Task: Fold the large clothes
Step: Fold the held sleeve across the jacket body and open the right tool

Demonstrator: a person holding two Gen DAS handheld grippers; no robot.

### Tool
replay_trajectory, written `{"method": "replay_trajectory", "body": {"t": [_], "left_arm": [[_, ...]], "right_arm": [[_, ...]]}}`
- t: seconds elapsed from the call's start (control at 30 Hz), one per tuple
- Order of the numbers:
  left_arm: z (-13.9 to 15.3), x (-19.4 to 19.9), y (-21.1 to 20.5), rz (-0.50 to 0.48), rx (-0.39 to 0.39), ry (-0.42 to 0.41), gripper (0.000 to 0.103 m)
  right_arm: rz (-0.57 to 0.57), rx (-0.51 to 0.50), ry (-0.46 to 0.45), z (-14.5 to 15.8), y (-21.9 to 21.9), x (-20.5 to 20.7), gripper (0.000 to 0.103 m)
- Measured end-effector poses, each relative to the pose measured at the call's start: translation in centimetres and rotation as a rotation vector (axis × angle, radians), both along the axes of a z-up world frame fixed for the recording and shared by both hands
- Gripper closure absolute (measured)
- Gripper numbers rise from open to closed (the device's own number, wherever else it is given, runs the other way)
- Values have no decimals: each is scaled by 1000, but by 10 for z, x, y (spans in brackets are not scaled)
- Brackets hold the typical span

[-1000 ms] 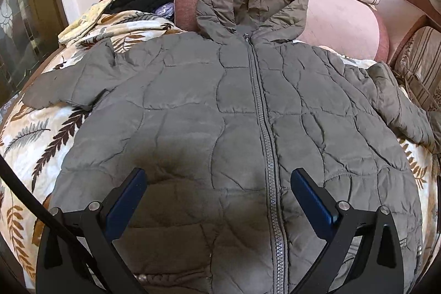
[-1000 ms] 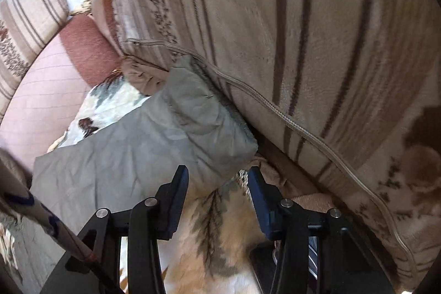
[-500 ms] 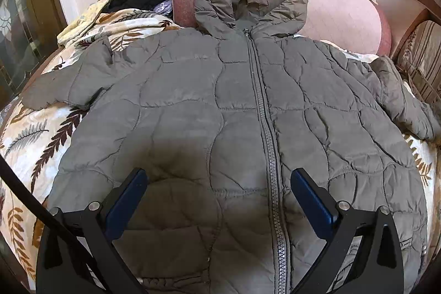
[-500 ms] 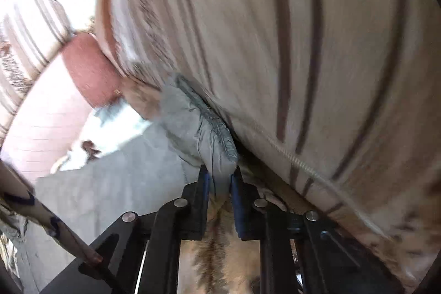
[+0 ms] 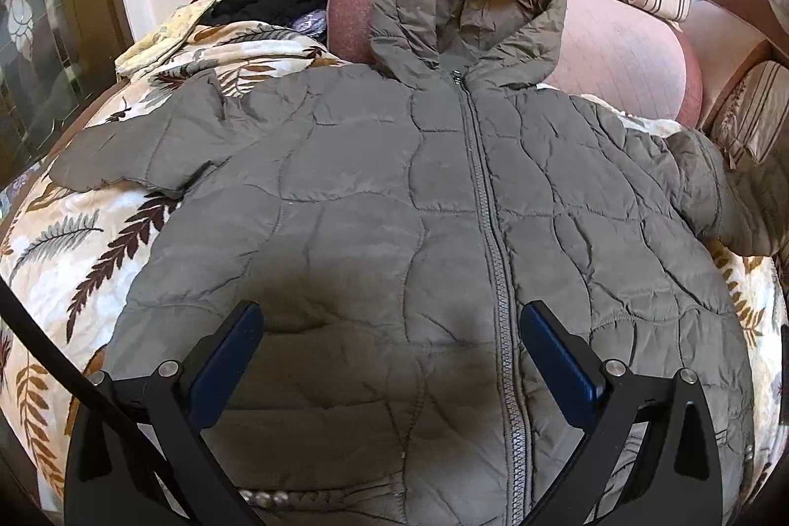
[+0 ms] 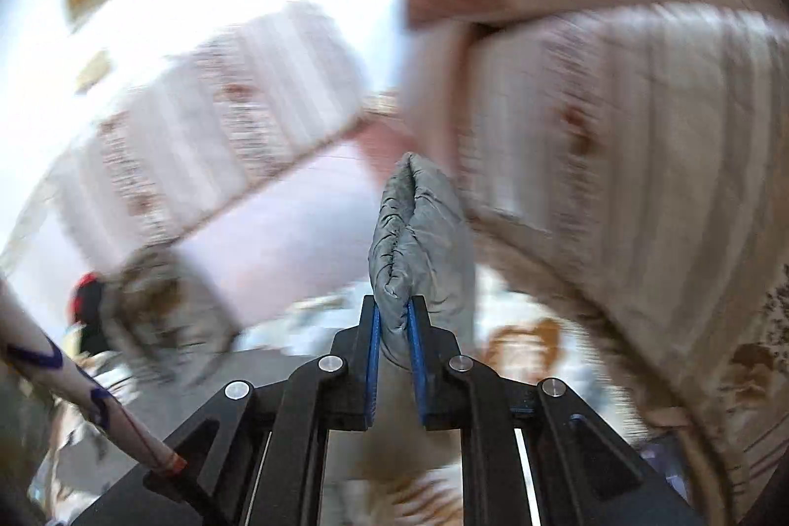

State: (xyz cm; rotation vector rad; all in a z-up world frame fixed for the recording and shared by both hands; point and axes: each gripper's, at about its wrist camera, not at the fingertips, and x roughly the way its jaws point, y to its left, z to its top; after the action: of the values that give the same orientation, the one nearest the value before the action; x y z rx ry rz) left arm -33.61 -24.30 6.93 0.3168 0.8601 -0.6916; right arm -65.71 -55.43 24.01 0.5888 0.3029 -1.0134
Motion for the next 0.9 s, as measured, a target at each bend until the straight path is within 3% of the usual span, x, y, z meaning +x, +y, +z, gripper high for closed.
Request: {"method": "replay_trajectory", "body": {"t": [0.2,0.37,0.57,0.8,0.9], "left_arm": [[7,11,14,36,-25,2,0],[9,24,30,89,-40,7,0],[9,45,52,193,-64,17,0],[11,54,61,253,-82,19,0],[12,57,58,252,-84,18,0]], "right_arm": [[273,-29,-46,24,69,100,91],[480,-15,-54,4,130,173,91],[644,117,-48,-66,153,253,91],[708,316,29,-165,153,297,91],[741,380,55,-183,153,307,78]]}}
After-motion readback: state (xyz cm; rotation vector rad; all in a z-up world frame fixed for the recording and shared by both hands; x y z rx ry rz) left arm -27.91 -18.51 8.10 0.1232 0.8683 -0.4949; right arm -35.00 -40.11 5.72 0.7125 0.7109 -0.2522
